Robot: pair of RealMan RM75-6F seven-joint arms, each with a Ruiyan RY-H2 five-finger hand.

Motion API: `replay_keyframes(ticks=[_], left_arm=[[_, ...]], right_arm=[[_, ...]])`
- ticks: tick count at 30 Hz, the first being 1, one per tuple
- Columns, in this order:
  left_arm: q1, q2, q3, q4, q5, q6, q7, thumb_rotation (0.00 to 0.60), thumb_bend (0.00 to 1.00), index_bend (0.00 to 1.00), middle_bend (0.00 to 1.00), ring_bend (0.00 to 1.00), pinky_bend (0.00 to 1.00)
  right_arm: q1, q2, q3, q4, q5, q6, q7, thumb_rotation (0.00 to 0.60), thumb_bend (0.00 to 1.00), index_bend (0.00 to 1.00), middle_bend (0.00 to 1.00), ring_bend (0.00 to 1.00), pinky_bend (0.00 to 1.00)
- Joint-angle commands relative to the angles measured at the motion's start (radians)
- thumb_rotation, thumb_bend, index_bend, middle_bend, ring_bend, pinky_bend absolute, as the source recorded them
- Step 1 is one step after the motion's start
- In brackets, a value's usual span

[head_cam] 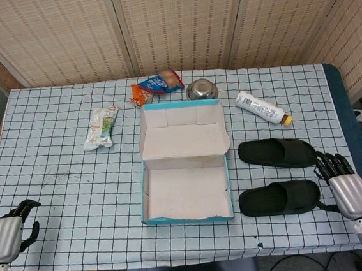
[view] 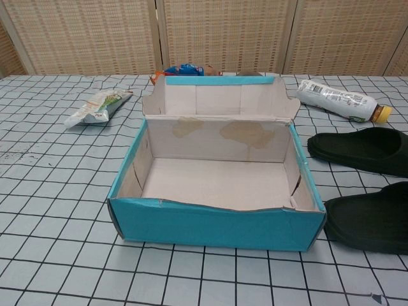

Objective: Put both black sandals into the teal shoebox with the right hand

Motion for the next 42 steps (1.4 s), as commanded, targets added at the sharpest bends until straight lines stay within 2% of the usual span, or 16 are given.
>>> replay_keyframes(ticks=[1, 10, 12, 14, 17, 23, 29, 38, 42], left_arm=[[-0.001, 0.000, -0.001, -0.002, -0.005, -0.004, -0.003, 0.600, 0.50, 0.28, 0.23, 0.40, 0.57], [0.000, 0.000, -0.002, -0.001, -0.007, -0.004, -0.003, 0.600, 0.50, 0.28, 0.23, 0.41, 0.57], [-0.003, -0.002, -0.003, 0.006, -0.011, -0.010, -0.005, 0.600, 0.50, 0.28, 0.23, 0.41, 0.57], [-0.005, -0.002, -0.004, 0.007, -0.023, -0.023, -0.009, 0.600, 0.50, 0.28, 0.23, 0.41, 0.57], [-0.003, 0.001, 0.000, 0.003, -0.008, -0.013, -0.005, 0.600, 0.50, 0.28, 0.23, 0.41, 0.57], [0.000, 0.003, -0.001, -0.004, -0.011, -0.008, -0.005, 0.600, 0.50, 0.28, 0.23, 0.40, 0.57], [-0.001, 0.003, -0.006, -0.003, -0.020, -0.011, -0.009, 0.600, 0.50, 0.28, 0.23, 0.41, 0.57], [0.002, 0.008, -0.005, -0.004, -0.010, -0.002, -0.017, 0.600, 0.50, 0.28, 0.23, 0.40, 0.57], [0.003, 0.009, -0.006, -0.005, -0.014, -0.003, -0.023, 0.600, 0.50, 0.28, 0.23, 0.40, 0.57]], right_arm=[[0.002, 0.004, -0.003, -0.004, 0.003, -0.009, 0.001, 0.600, 0.00, 0.00, 0.00, 0.00, 0.00], [0.012, 0.032, -0.017, -0.037, 0.007, -0.053, 0.037, 0.600, 0.00, 0.00, 0.00, 0.00, 0.00], [0.030, 0.070, -0.039, -0.069, 0.013, -0.120, 0.076, 0.600, 0.00, 0.00, 0.00, 0.00, 0.00], [0.075, 0.129, -0.069, -0.110, 0.053, -0.268, 0.119, 0.600, 0.00, 0.00, 0.00, 0.00, 0.00], [0.105, 0.145, -0.073, -0.120, 0.083, -0.337, 0.113, 0.600, 0.00, 0.00, 0.00, 0.00, 0.00], [0.144, 0.093, -0.063, -0.075, 0.149, -0.425, 0.106, 0.600, 0.00, 0.00, 0.00, 0.00, 0.00], [0.165, 0.003, -0.037, -0.008, 0.168, -0.410, 0.036, 0.600, 0.00, 0.00, 0.00, 0.00, 0.00], [0.213, -0.052, -0.045, 0.011, 0.220, -0.501, -0.011, 0.600, 0.00, 0.00, 0.00, 0.00, 0.00], [0.217, -0.095, -0.036, 0.048, 0.241, -0.487, -0.041, 0.600, 0.00, 0.00, 0.00, 0.00, 0.00]])
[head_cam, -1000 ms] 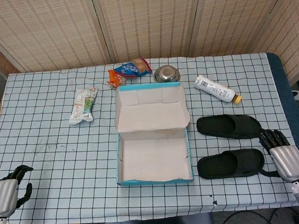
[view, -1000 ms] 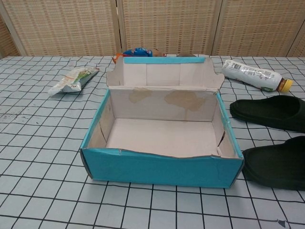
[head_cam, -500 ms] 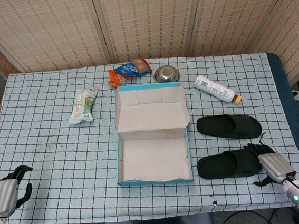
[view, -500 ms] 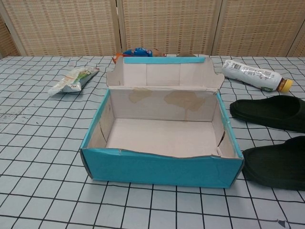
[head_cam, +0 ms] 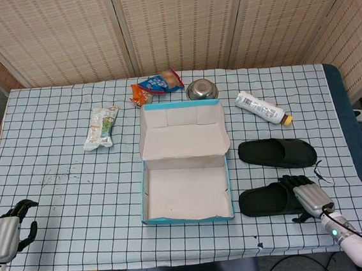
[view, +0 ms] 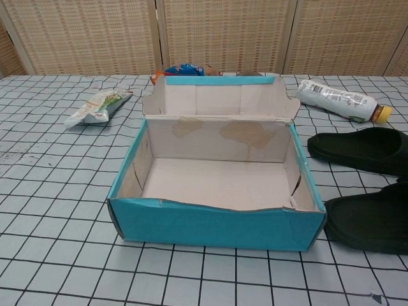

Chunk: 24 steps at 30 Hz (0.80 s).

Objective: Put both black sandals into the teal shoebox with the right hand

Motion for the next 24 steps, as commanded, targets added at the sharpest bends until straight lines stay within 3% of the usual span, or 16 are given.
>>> replay_keyframes(ticks=[1, 5, 6, 8, 12, 17, 24], left_arm=[[0.000, 0.001, -0.001, -0.001, -0.001, -0.001, -0.003, 0.600, 0.50, 0.28, 0.23, 0.41, 0.57], [0.000, 0.001, 0.000, 0.001, -0.002, -0.002, -0.002, 0.600, 0.50, 0.28, 0.23, 0.40, 0.57], [0.000, 0.001, -0.001, -0.001, -0.003, -0.003, -0.004, 0.600, 0.50, 0.28, 0.23, 0.40, 0.57], [0.000, 0.003, -0.001, -0.002, -0.003, -0.003, -0.005, 0.600, 0.50, 0.28, 0.23, 0.41, 0.57], [0.002, 0.003, -0.001, -0.001, 0.000, 0.002, -0.005, 0.600, 0.50, 0.28, 0.23, 0.40, 0.57], [0.002, 0.005, -0.001, -0.002, 0.000, 0.002, -0.007, 0.600, 0.50, 0.28, 0.23, 0.40, 0.57], [0.003, 0.007, -0.003, -0.004, -0.003, 0.004, -0.006, 0.600, 0.50, 0.28, 0.23, 0.41, 0.57]], right_arm=[[0.003, -0.035, 0.006, 0.031, 0.015, 0.013, -0.022, 0.600, 0.00, 0.00, 0.00, 0.00, 0.00], [0.000, -0.075, 0.013, 0.069, 0.016, 0.042, -0.034, 0.600, 0.00, 0.05, 0.11, 0.02, 0.03], [-0.003, -0.085, 0.015, 0.080, 0.008, 0.059, -0.037, 0.600, 0.00, 0.09, 0.16, 0.07, 0.08], [-0.017, -0.112, 0.019, 0.108, -0.016, 0.110, -0.034, 0.600, 0.00, 0.23, 0.31, 0.26, 0.26], [-0.043, -0.139, 0.027, 0.144, -0.067, 0.205, -0.024, 0.600, 0.00, 0.44, 0.48, 0.49, 0.50], [-0.072, -0.099, 0.033, 0.091, -0.103, 0.308, -0.081, 0.600, 0.00, 0.49, 0.52, 0.52, 0.53], [-0.080, 0.071, 0.036, -0.144, -0.089, 0.348, -0.247, 0.600, 0.00, 0.54, 0.55, 0.55, 0.57]])
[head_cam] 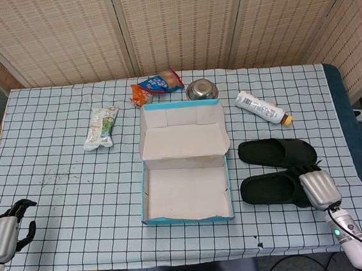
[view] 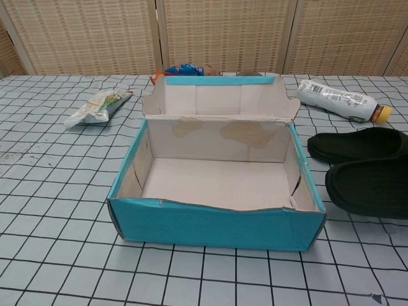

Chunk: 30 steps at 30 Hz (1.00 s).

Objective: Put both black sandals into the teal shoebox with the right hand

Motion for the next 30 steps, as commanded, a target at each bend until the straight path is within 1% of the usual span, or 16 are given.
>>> replay_keyframes(ticks=[1, 3, 7, 8, 10, 11, 13, 15, 18, 26, 30], left_arm=[[0.001, 0.000, 0.000, 0.001, -0.001, 0.000, 0.003, 0.600, 0.50, 0.28, 0.23, 0.41, 0.57], [0.000, 0.000, -0.001, -0.002, -0.003, -0.001, 0.001, 0.600, 0.50, 0.28, 0.23, 0.40, 0.57], [0.001, 0.001, -0.001, 0.000, -0.001, 0.001, 0.003, 0.600, 0.50, 0.28, 0.23, 0.41, 0.57], [0.001, 0.001, -0.001, -0.001, -0.003, 0.000, 0.002, 0.600, 0.50, 0.28, 0.23, 0.41, 0.57], [0.001, 0.002, -0.002, -0.003, -0.006, -0.002, -0.003, 0.600, 0.50, 0.28, 0.23, 0.41, 0.57], [0.001, 0.002, -0.002, -0.003, -0.005, -0.002, -0.004, 0.600, 0.50, 0.28, 0.23, 0.40, 0.57], [0.000, 0.002, -0.002, 0.001, -0.004, -0.003, -0.003, 0.600, 0.50, 0.28, 0.23, 0.40, 0.57], [-0.001, 0.002, -0.002, 0.002, -0.011, -0.008, -0.005, 0.600, 0.51, 0.28, 0.23, 0.41, 0.57], [-0.001, 0.004, -0.004, 0.002, -0.018, -0.013, -0.012, 0.600, 0.50, 0.28, 0.23, 0.41, 0.57], [0.000, 0.010, -0.004, 0.000, -0.012, -0.009, -0.023, 0.600, 0.50, 0.28, 0.23, 0.41, 0.57], [0.000, 0.011, -0.004, 0.001, -0.017, -0.014, -0.029, 0.600, 0.50, 0.28, 0.23, 0.40, 0.57]], right_arm=[[0.002, 0.133, 0.005, -0.170, 0.020, 0.000, -0.107, 0.600, 0.00, 0.54, 0.55, 0.56, 0.57], [0.018, 0.192, 0.016, -0.261, 0.046, -0.015, -0.157, 0.600, 0.00, 0.55, 0.55, 0.56, 0.58], [0.055, 0.266, 0.042, -0.423, 0.114, -0.050, -0.223, 0.600, 0.00, 0.55, 0.56, 0.57, 0.59], [0.077, 0.284, 0.055, -0.471, 0.157, -0.078, -0.232, 0.600, 0.00, 0.55, 0.56, 0.57, 0.59], [0.118, 0.302, 0.080, -0.532, 0.235, -0.124, -0.238, 0.600, 0.00, 0.55, 0.57, 0.57, 0.59], [0.151, 0.304, 0.099, -0.561, 0.293, -0.157, -0.242, 0.600, 0.00, 0.55, 0.57, 0.58, 0.59], [0.210, 0.295, 0.125, -0.585, 0.384, -0.204, -0.261, 0.600, 0.00, 0.55, 0.57, 0.58, 0.60], [0.280, 0.266, 0.149, -0.601, 0.488, -0.235, -0.294, 0.600, 0.00, 0.55, 0.57, 0.58, 0.60], [0.369, 0.202, 0.172, -0.612, 0.605, -0.231, -0.349, 0.600, 0.00, 0.55, 0.57, 0.58, 0.60], [0.579, -0.007, 0.209, -0.598, 0.866, -0.129, -0.474, 0.600, 0.00, 0.55, 0.58, 0.59, 0.60], [0.659, -0.093, 0.218, -0.589, 0.945, -0.068, -0.527, 0.600, 0.00, 0.55, 0.58, 0.59, 0.60]])
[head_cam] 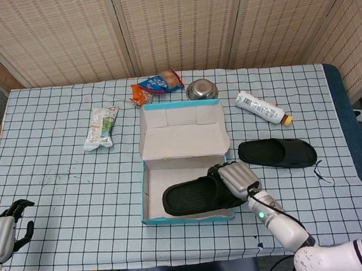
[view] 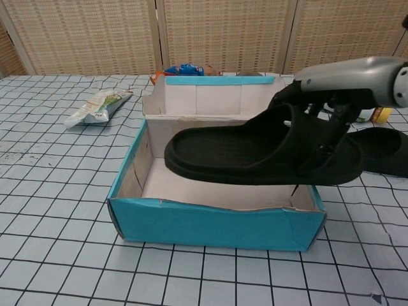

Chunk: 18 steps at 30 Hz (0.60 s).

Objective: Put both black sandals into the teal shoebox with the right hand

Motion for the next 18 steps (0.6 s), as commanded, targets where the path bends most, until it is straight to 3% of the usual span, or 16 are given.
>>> replay_keyframes(ticks=[1, 7, 11, 18], left_arm=[[-0.001, 0.001, 0.000, 0.000, -0.004, -0.004, -0.004, 0.600, 0.50, 0.28, 0.23, 0.40, 0.57], [-0.001, 0.002, 0.000, -0.001, -0.002, -0.005, -0.006, 0.600, 0.50, 0.28, 0.23, 0.40, 0.57], [-0.001, 0.002, 0.002, -0.001, 0.003, -0.003, -0.004, 0.600, 0.50, 0.28, 0.23, 0.41, 0.57], [-0.002, 0.001, 0.003, -0.001, 0.004, -0.006, -0.001, 0.600, 0.50, 0.28, 0.23, 0.40, 0.57]], right_arm=[[0.083, -0.097, 0.018, 0.007, 0.079, 0.075, -0.064, 0.600, 0.00, 0.55, 0.58, 0.59, 0.60], [0.137, -0.171, 0.014, 0.006, 0.125, 0.144, -0.089, 0.600, 0.00, 0.55, 0.59, 0.59, 0.60], [0.148, -0.206, -0.018, 0.022, 0.115, 0.185, -0.104, 0.600, 0.00, 0.55, 0.59, 0.59, 0.60], [0.139, -0.243, -0.053, 0.077, 0.114, 0.174, -0.070, 0.600, 0.00, 0.55, 0.59, 0.59, 0.60]])
